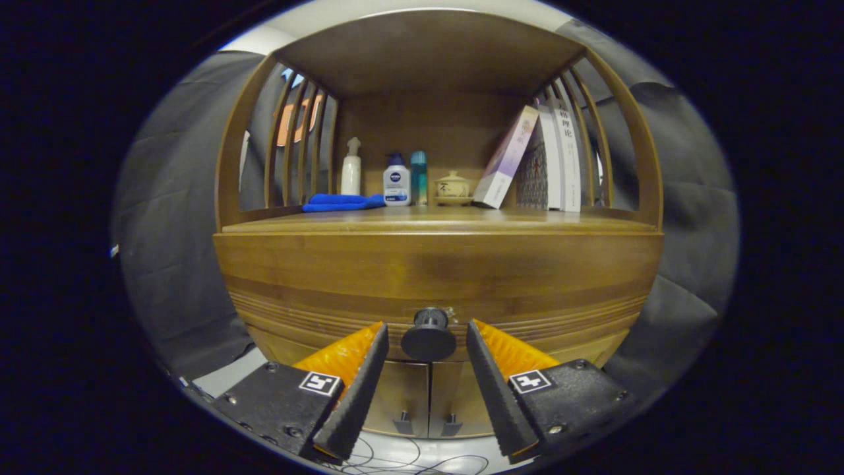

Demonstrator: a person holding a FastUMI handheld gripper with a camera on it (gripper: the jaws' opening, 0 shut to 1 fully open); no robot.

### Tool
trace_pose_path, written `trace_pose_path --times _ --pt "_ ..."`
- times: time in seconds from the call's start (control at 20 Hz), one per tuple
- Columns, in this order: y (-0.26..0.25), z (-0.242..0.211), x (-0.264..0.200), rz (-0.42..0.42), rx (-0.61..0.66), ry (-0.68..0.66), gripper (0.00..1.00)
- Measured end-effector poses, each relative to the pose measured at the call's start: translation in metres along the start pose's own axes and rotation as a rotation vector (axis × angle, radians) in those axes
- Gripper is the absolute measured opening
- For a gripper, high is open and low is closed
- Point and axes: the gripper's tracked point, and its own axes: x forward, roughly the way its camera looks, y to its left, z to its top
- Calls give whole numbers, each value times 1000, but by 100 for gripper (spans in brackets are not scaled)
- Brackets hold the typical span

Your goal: Pull open the drawer, take out the items inside it, and place them on the countertop above the cabinet.

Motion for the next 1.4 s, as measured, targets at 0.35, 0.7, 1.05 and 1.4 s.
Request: trace_pose_path --times 0.35,0.7,1.05,1.4 --pt "1 0 13 -22 51 13 53" --pt "-4 1 14 -40 13 -1 45" --pt "-5 1 9 -51 -9 -8 43" --pt "-3 0 5 -37 1 0 43"
